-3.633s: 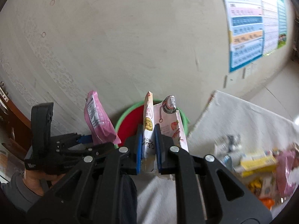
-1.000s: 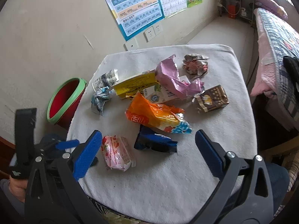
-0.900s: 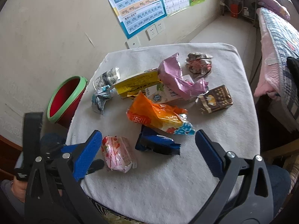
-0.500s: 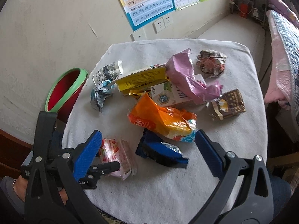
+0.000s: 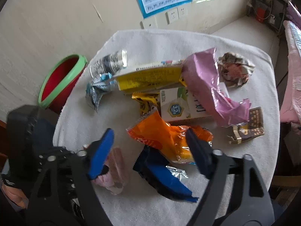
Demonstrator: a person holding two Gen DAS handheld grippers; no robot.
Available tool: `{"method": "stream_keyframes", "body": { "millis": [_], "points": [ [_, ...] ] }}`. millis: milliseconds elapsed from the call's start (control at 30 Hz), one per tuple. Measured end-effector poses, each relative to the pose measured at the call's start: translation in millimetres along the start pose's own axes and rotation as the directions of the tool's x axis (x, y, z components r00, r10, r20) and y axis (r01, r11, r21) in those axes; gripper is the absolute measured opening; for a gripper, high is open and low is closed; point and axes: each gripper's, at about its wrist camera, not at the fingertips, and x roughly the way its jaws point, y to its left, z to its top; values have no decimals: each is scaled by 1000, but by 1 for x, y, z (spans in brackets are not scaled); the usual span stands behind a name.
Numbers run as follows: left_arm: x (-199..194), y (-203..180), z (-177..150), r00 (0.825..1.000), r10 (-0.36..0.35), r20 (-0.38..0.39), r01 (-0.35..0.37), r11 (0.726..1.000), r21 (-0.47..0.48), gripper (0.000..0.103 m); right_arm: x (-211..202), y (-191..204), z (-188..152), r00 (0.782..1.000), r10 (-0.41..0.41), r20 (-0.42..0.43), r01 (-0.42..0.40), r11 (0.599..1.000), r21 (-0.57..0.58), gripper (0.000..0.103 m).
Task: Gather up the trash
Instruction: 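Grasp the strawberry-print wrapper with the left gripper while the right gripper grasps the orange bag, then carry both wrappers over the red bucket and open both grippers to drop them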
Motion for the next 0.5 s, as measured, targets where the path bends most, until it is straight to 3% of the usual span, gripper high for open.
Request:
{"method": "stream_keyframes", "body": {
  "millis": [33, 133, 200, 500],
  "points": [
    [-1, 1, 2, 1000, 4, 2, -4, 1000, 3, 35, 3, 0, 0, 1000, -2, -8, 2, 1000, -3, 63],
    [-5, 6, 7, 1000, 4, 10, -4, 1000, 3, 34, 4, -2, -1, 1000, 4, -15, -4, 1000, -9, 29],
    [-6, 7, 9, 1000, 4, 15, -4, 1000, 0, 34, 3, -5, -1, 1000, 15, -18, -15, 1000, 1, 17],
    [-23, 7, 5, 998, 4, 63, -5, 1000, 12, 34, -32, 3, 1, 996, 24, 80, -23, 1000, -18, 13]
  ]
}}
